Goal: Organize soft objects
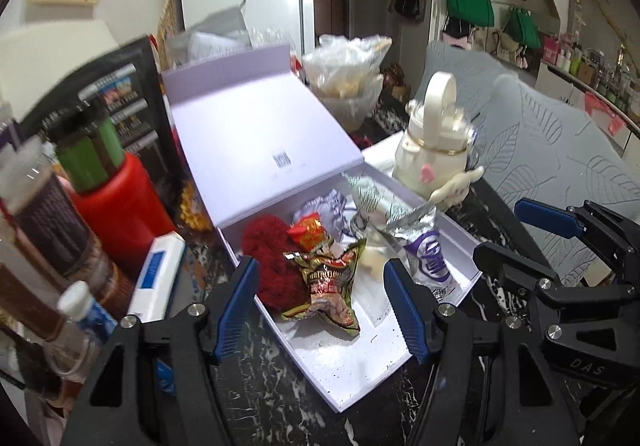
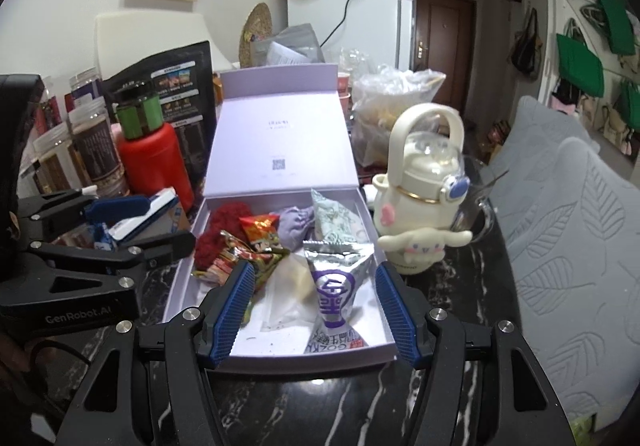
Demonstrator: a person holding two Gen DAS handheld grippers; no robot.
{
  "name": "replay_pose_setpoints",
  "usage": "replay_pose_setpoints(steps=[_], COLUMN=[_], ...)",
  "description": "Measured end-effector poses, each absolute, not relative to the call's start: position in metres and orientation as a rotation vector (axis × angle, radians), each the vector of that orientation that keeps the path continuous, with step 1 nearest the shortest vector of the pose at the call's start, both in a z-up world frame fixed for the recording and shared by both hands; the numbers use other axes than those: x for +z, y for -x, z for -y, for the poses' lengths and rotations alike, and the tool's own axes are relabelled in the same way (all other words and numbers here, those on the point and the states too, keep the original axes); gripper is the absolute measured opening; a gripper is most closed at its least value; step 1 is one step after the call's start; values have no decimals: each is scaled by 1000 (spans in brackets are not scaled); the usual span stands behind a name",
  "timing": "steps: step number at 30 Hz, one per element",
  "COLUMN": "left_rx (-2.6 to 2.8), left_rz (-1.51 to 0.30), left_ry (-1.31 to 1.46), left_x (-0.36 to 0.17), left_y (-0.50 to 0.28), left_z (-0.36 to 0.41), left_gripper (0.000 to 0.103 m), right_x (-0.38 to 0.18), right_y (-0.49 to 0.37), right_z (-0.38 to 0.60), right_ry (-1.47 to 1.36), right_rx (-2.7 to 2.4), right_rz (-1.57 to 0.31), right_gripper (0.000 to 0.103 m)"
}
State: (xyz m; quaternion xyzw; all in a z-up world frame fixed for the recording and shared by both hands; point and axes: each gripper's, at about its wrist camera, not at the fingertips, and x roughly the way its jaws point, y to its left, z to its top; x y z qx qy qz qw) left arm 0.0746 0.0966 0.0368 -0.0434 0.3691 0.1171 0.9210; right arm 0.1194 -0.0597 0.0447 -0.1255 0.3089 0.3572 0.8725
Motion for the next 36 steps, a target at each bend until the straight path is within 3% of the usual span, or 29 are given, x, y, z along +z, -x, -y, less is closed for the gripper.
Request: replay_pose_setpoints(steps=[8,11,16,22,24,26,36], left_rx=[248,239,247,238,238,259,279], left_rz=[-670,-635,-556,-510,-502,-479,-471], left_ry=[56,50,24,6,2,-8,-3], left_x=[73,86,106,122,124,126,109], left_y=[-46,-33,-11,13,18,25,52], left_z=[-87,-83,-73,-62,-59,-56,-49], left_gripper=[64,80,81,84,98,102,102], right_x=[78,89,108,125,127,128,107], right_y=[-91,-81,-63,-39,-32,-27,-1], right_z=[70,75,85,102,106,110,123], right_ry=[256,254,243,224,225,222,233], right_rx=[741,745,742,704,699,692,626], right_rz=[-582,-551,-486,-407,-395,-387,-413], right_gripper=[64,66,70,87,91,95,96])
